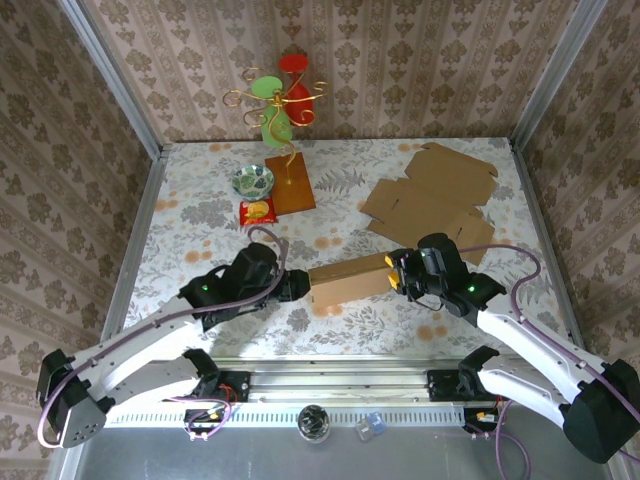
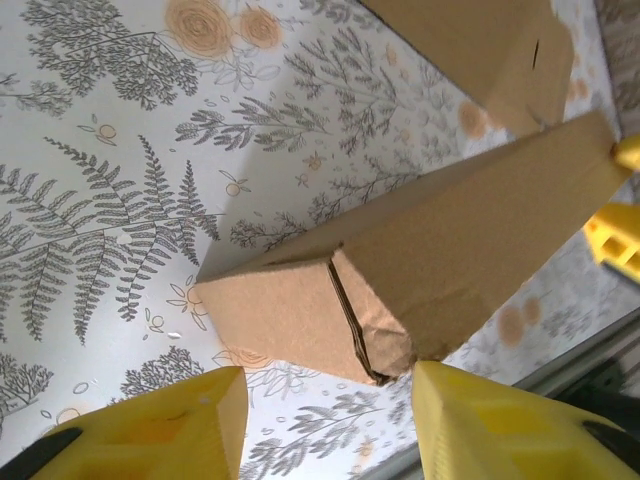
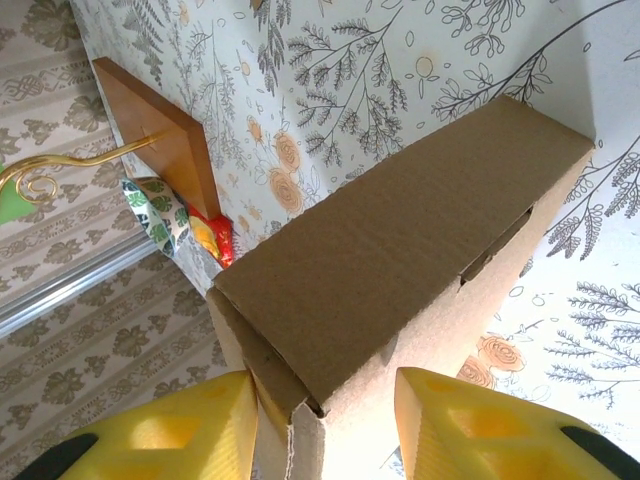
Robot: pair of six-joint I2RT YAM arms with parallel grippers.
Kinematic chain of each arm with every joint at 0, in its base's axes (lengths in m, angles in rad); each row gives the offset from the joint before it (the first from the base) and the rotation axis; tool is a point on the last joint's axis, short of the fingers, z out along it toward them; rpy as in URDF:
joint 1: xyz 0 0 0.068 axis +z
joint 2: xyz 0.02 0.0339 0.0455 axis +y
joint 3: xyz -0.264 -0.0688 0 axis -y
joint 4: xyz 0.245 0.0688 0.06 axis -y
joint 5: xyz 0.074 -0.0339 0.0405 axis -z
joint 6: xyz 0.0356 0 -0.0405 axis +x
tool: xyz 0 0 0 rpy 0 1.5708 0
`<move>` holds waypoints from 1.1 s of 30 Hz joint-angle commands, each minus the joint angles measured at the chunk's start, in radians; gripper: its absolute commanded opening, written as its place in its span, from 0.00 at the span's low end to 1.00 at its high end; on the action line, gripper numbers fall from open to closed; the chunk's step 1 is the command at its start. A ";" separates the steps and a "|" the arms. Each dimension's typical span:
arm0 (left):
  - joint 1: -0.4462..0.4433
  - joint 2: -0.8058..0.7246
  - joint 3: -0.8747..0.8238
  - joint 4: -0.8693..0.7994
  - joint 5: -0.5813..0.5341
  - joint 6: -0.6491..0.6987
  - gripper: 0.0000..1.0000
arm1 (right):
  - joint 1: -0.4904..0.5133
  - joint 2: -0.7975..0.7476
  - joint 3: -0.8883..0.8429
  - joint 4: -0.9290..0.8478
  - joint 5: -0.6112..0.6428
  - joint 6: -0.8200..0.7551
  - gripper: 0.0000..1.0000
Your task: Fold the paper box
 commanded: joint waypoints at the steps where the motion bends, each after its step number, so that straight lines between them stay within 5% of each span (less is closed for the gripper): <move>1: 0.040 -0.008 0.042 -0.019 0.077 -0.121 0.48 | -0.001 0.029 -0.034 -0.132 0.012 -0.013 0.40; 12: 0.087 0.070 0.015 0.137 0.140 -0.258 0.49 | -0.001 0.035 -0.030 -0.161 0.011 -0.015 0.36; 33: 0.083 0.104 -0.077 0.158 0.213 -0.241 0.38 | -0.001 0.043 -0.030 -0.197 0.003 -0.012 0.31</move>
